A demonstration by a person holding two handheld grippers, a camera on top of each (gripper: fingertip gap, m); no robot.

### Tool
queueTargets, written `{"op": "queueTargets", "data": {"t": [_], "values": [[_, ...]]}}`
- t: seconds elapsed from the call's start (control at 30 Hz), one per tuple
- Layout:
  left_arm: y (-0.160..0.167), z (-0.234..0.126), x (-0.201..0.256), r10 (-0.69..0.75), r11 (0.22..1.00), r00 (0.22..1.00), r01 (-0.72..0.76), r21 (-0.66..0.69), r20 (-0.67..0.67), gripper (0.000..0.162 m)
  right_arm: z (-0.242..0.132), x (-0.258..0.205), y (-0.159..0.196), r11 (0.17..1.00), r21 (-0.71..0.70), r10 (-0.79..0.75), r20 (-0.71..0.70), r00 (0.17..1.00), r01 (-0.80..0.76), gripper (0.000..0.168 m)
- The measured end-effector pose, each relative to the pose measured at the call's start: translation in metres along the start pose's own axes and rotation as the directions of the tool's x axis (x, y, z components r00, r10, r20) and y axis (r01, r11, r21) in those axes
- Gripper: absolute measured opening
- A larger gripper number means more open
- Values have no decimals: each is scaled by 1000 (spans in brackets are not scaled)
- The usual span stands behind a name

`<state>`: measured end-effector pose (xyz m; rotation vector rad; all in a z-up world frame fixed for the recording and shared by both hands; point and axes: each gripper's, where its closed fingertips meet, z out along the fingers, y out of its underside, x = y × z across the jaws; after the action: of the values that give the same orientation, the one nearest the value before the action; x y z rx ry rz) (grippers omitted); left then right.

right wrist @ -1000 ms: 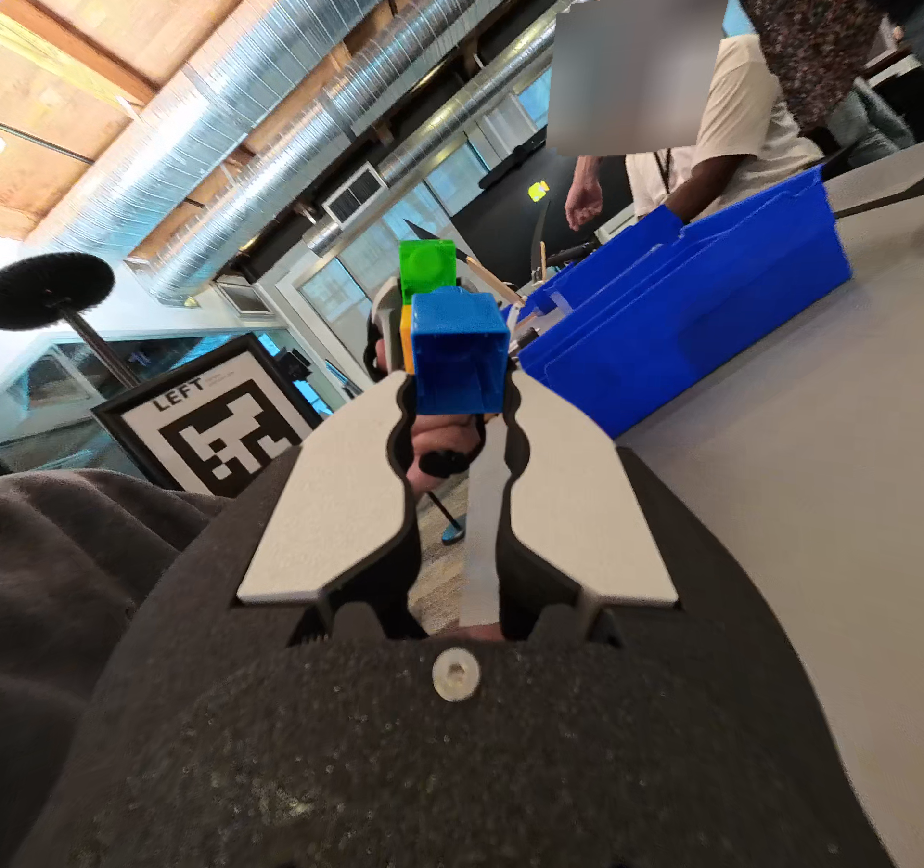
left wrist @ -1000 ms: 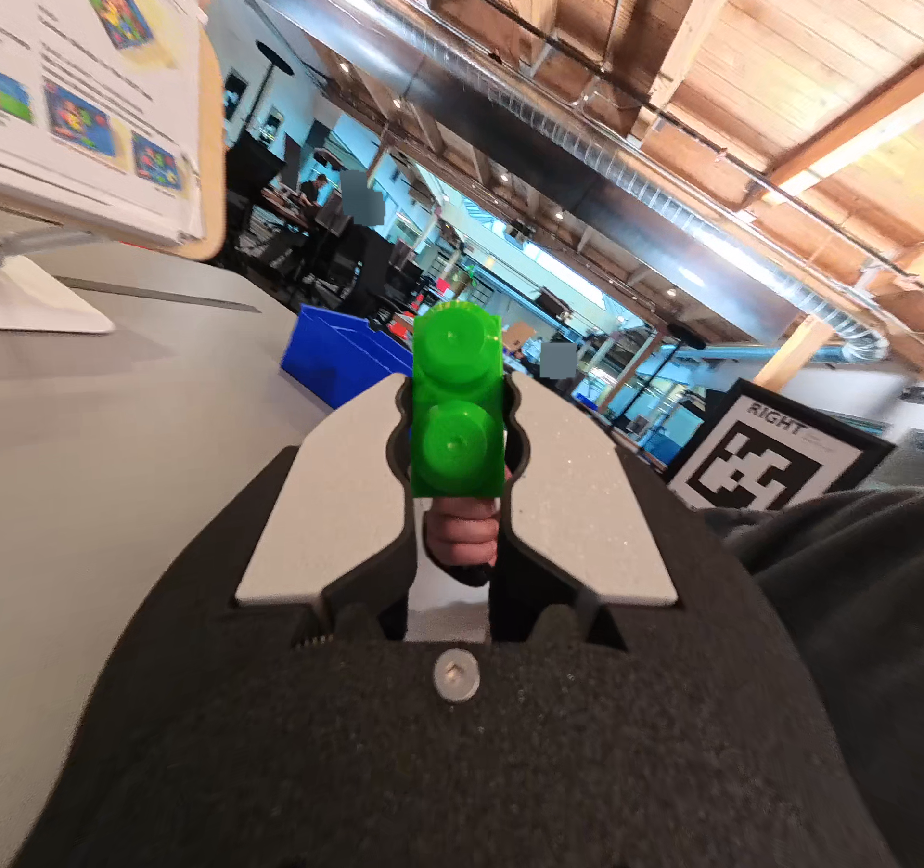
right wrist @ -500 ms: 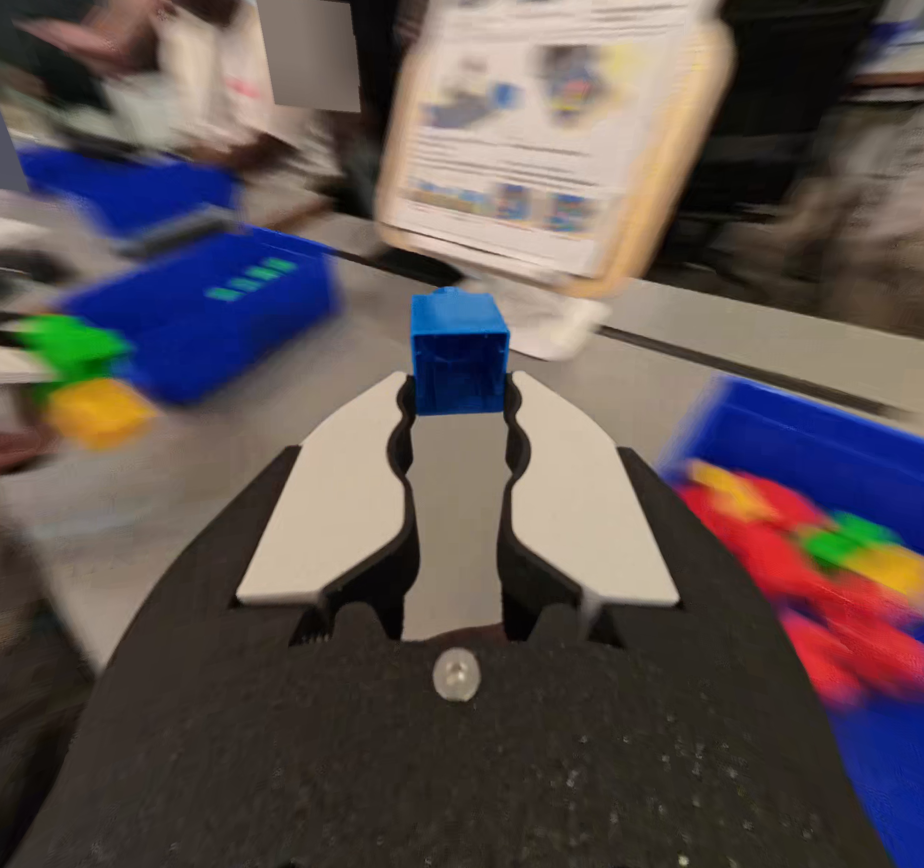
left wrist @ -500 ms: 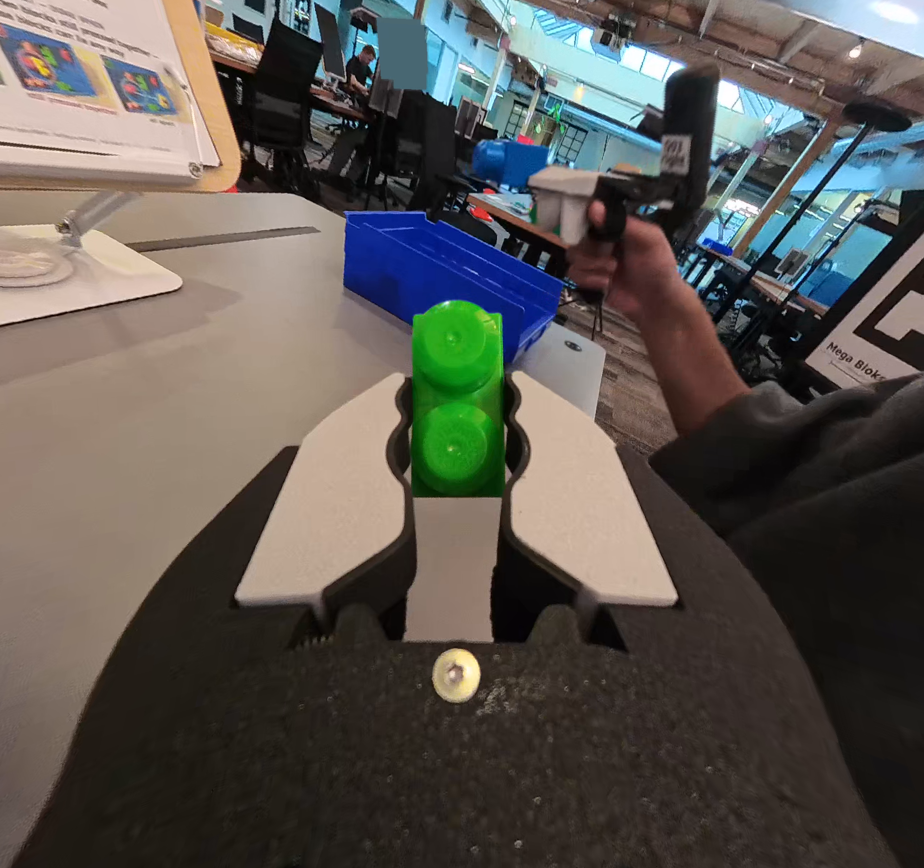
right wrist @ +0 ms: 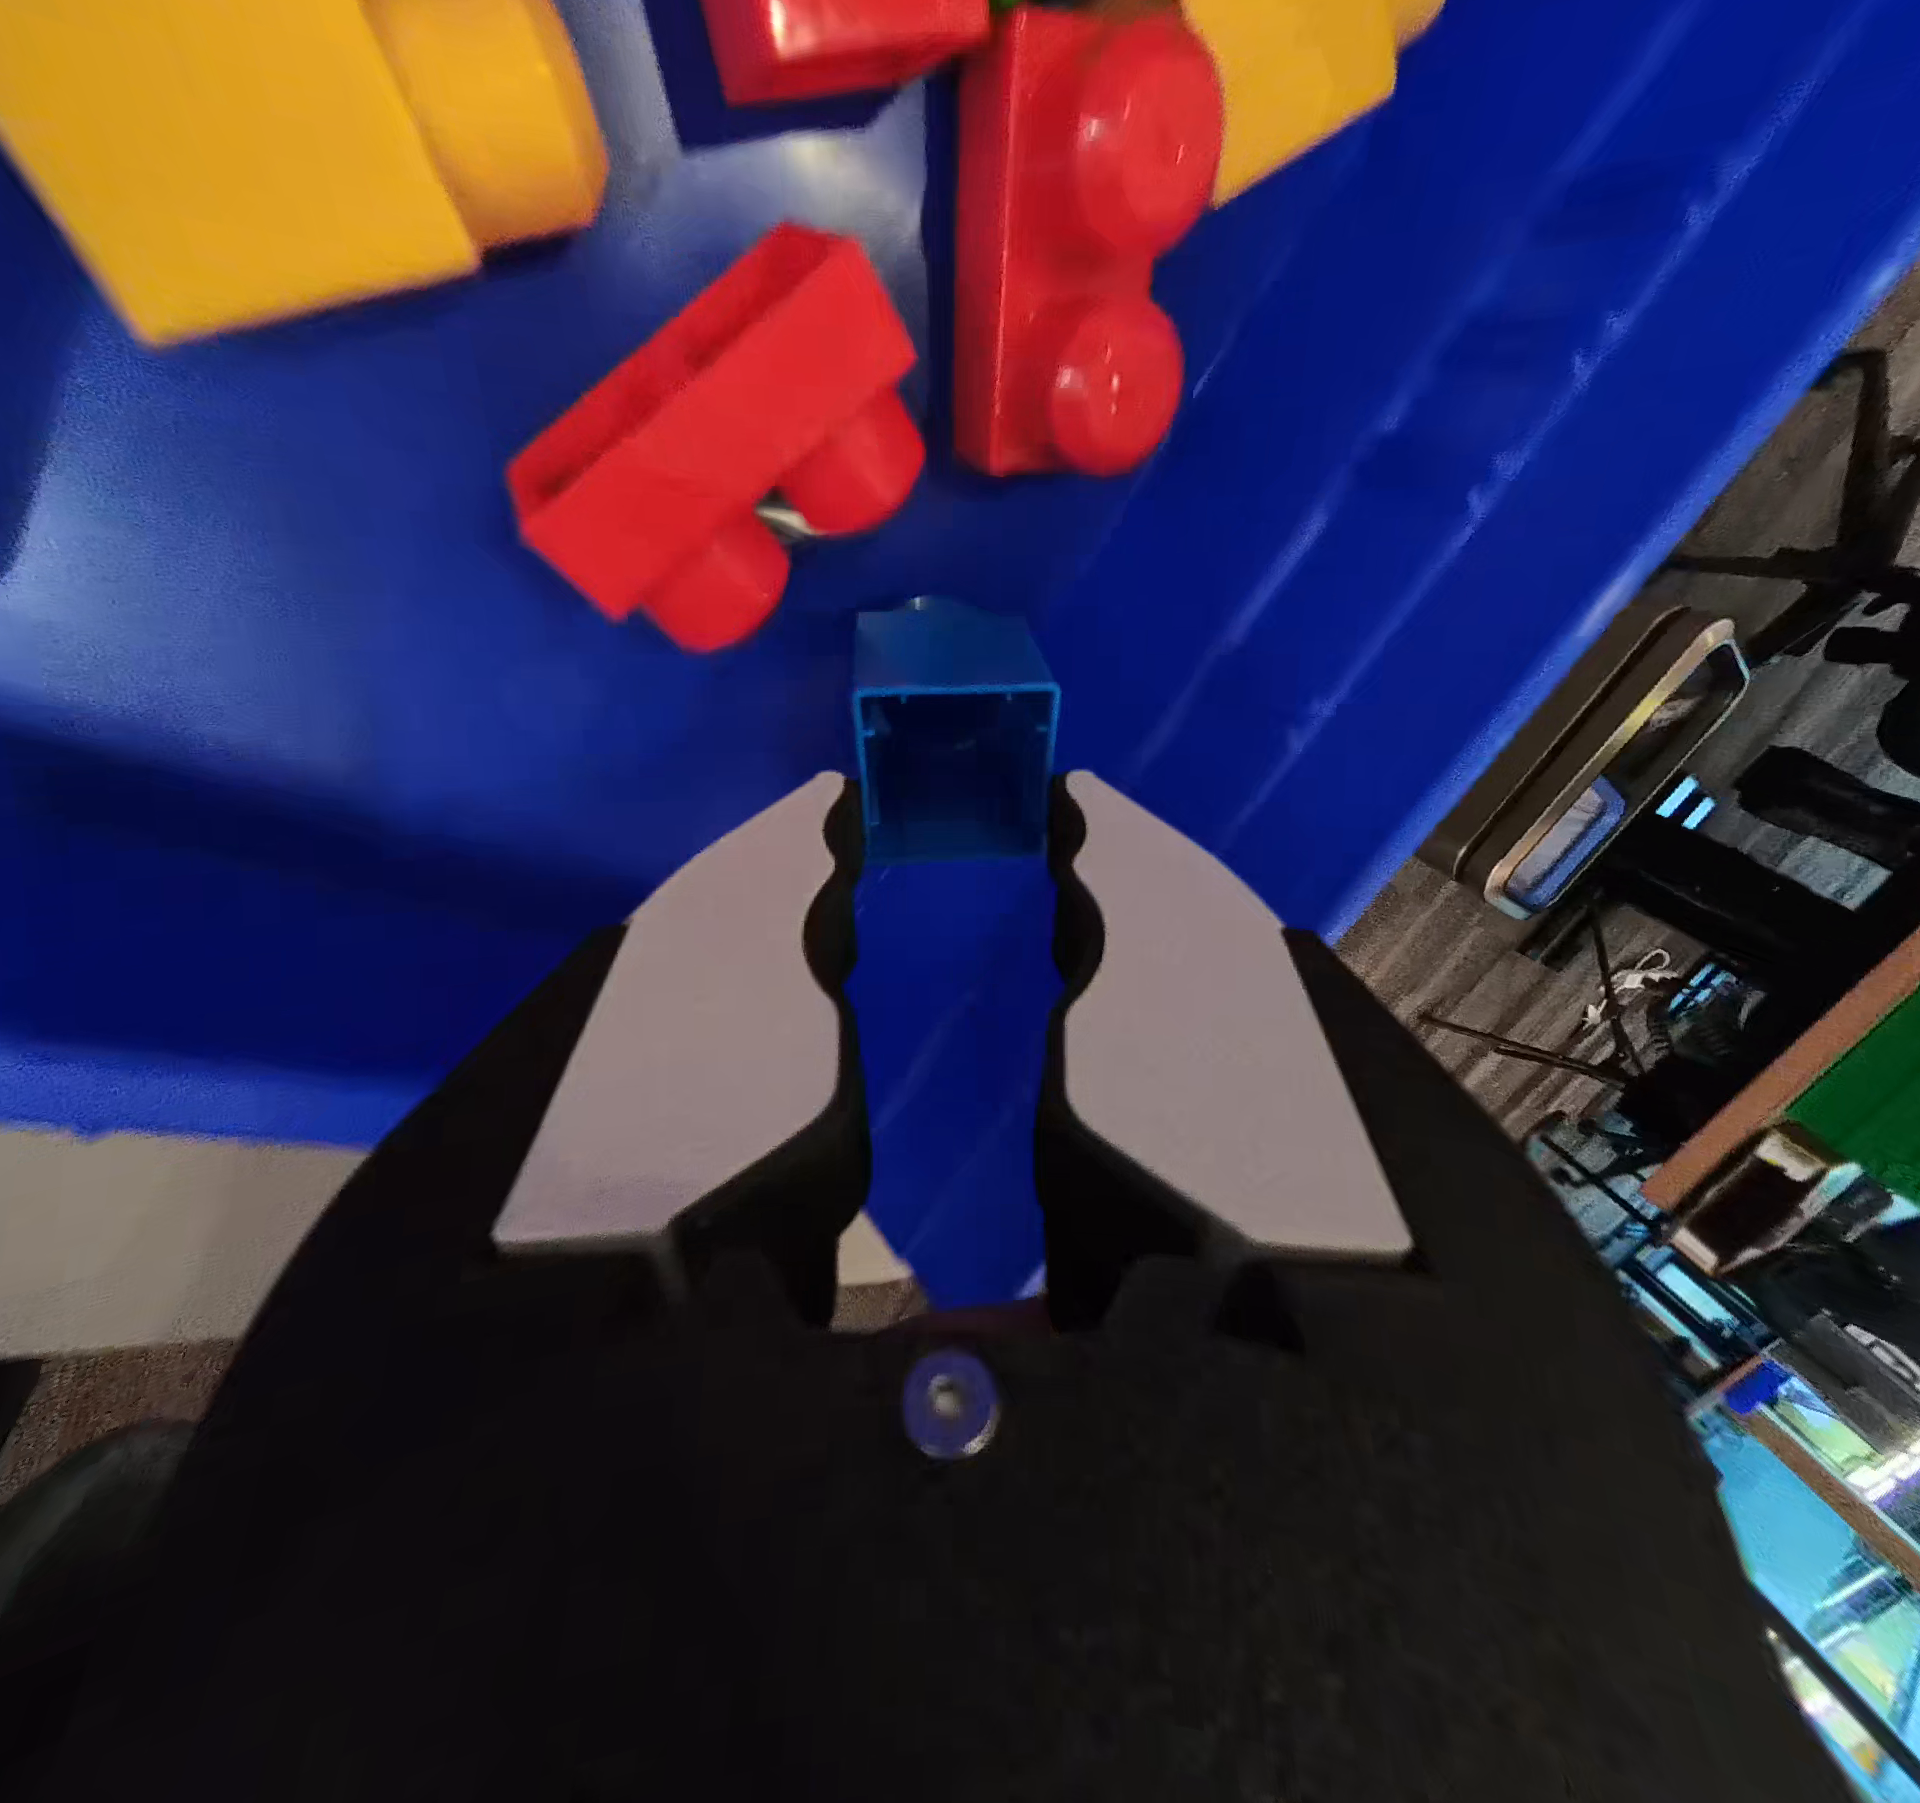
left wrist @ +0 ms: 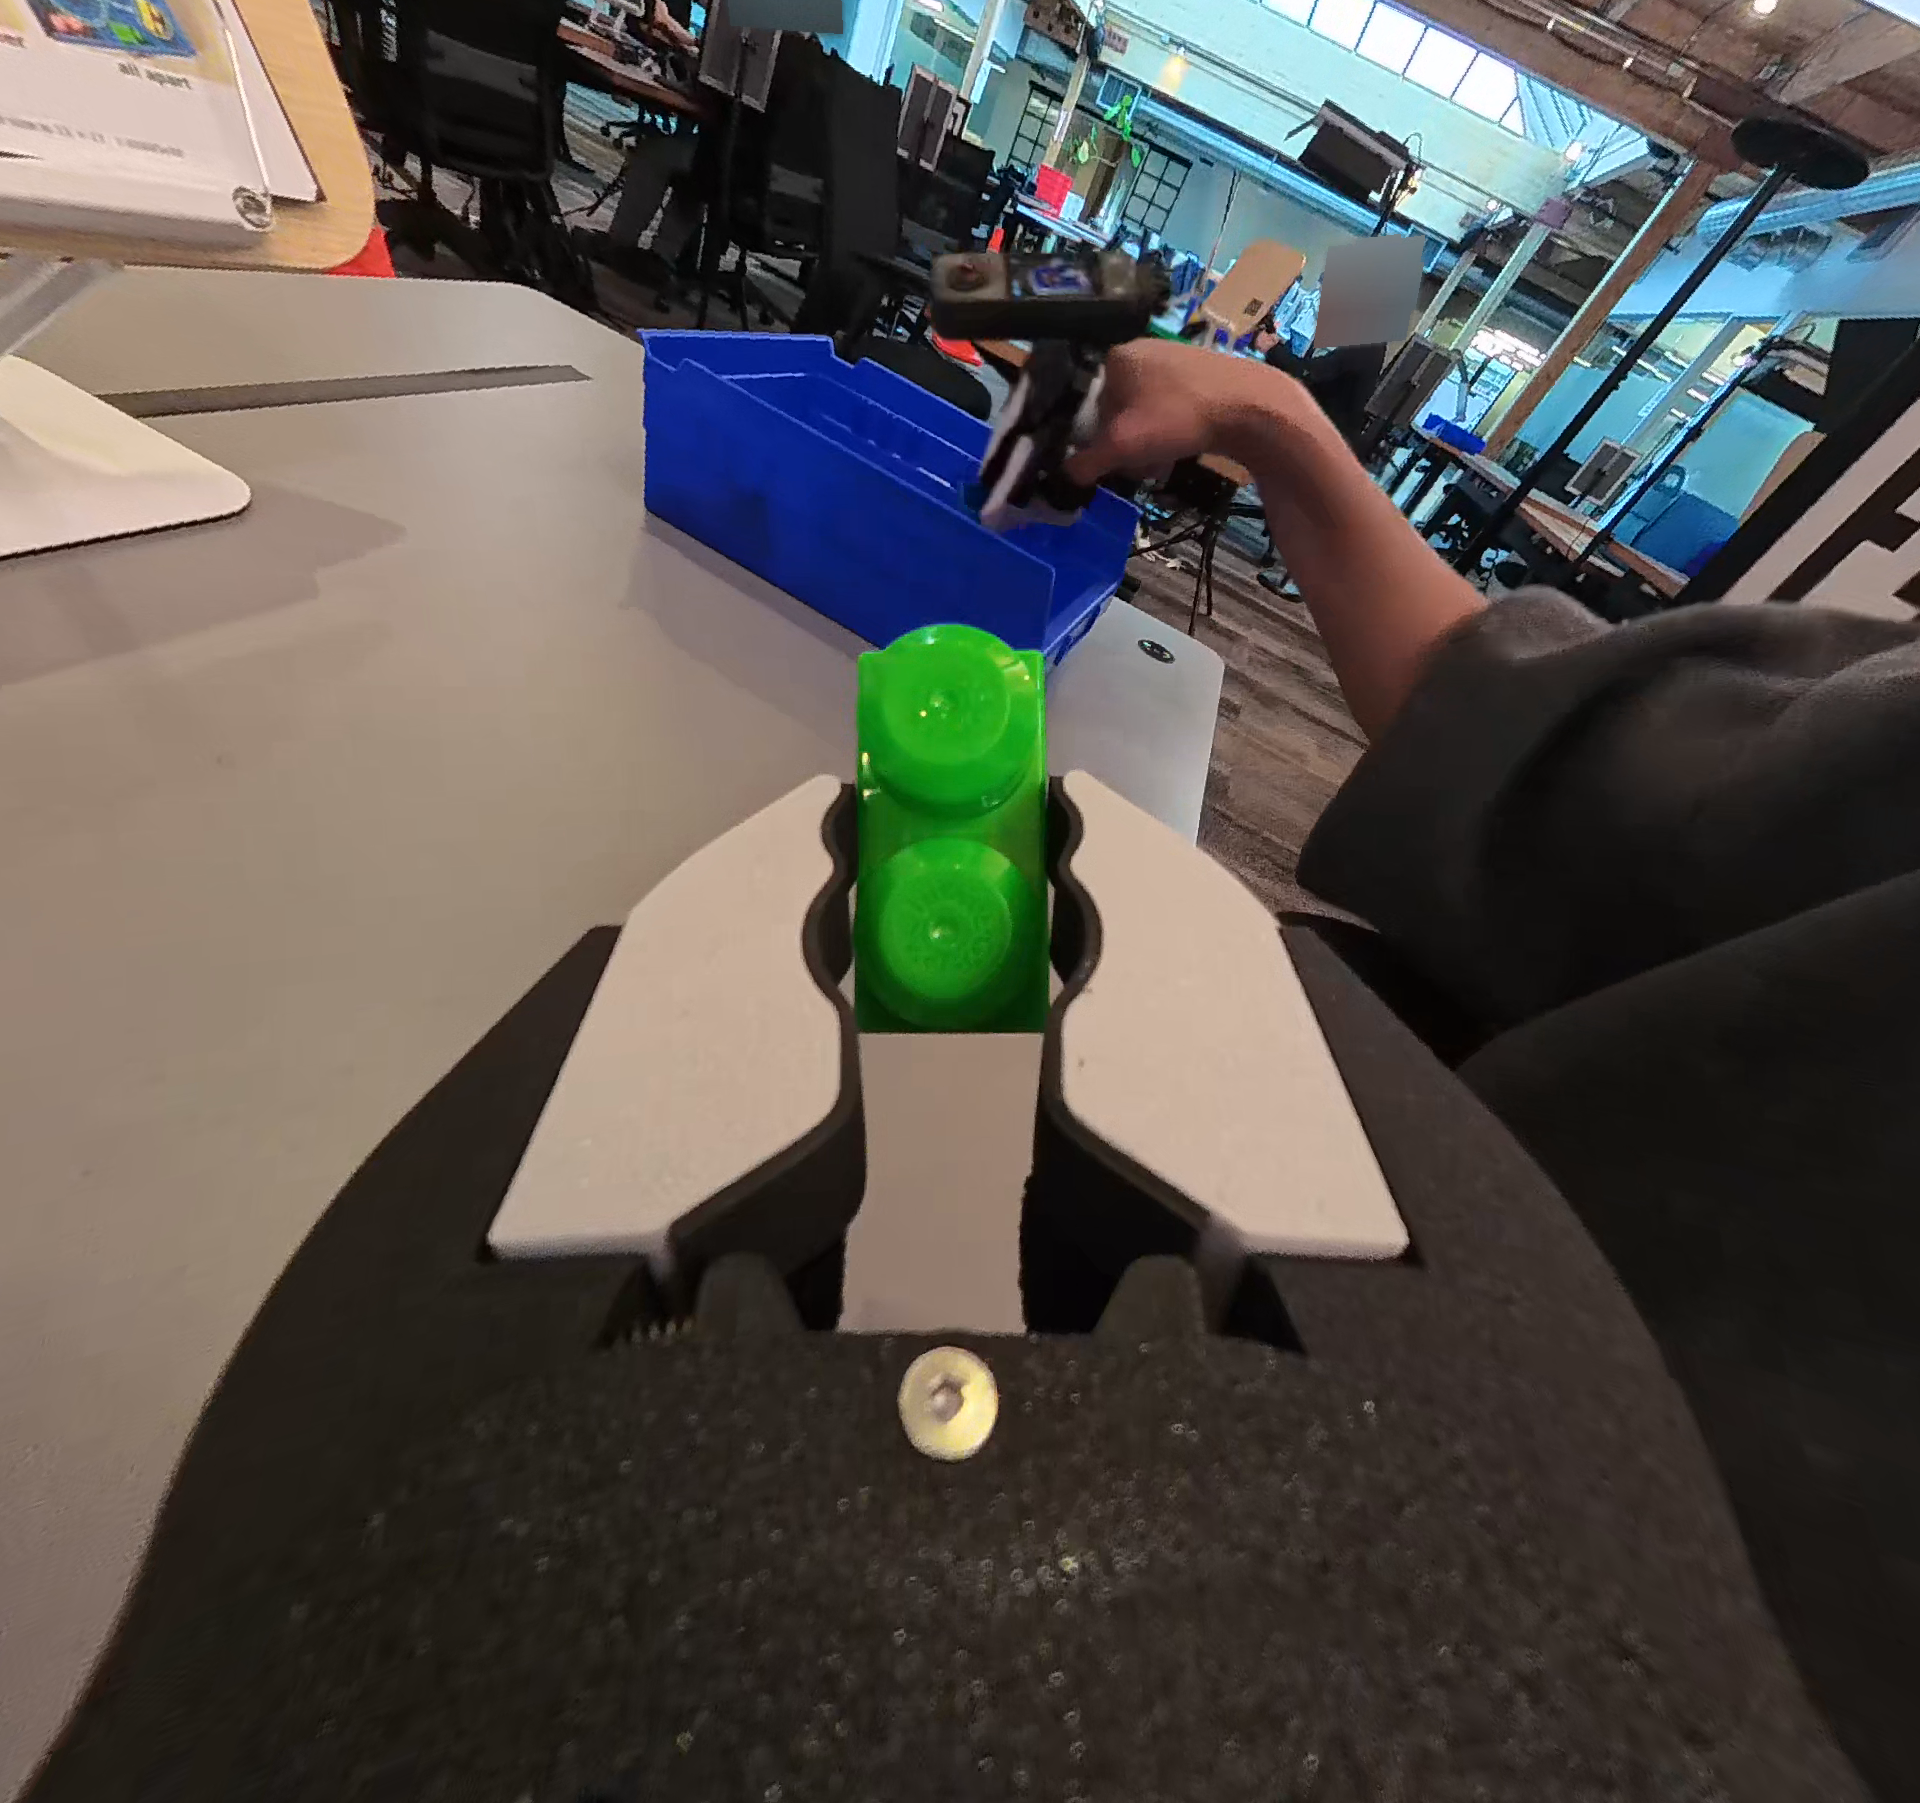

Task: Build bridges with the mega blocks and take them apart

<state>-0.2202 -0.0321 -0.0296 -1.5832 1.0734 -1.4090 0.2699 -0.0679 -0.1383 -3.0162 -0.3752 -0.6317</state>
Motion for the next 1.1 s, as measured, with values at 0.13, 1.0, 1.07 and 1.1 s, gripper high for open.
{"op": "queueTargets", "data": {"t": [0.13, 1.0, 1.07, 1.1], "values": [[5, 2, 2, 14, 1000, 1000, -13, -21, 4, 34, 19, 20, -7, 997, -75, -6, -79, 997, 0, 35], [-1, -4, -7, -139, 988, 985, 145, 57, -97, 34, -233, -365, -109, 448, 777, -625, 626, 467, -443, 58], [-1, -3, -5, -163, 984, 979, 171, 58, -126, 34, -241, -386, -117, 441, 771, -647, 627, 434, -459, 58], [0, -2, -3, -173, 981, 975, 183, 59, -138, 34, -242, -394, -120, 453, 763, -647, 637, 418, -462, 60]]}}
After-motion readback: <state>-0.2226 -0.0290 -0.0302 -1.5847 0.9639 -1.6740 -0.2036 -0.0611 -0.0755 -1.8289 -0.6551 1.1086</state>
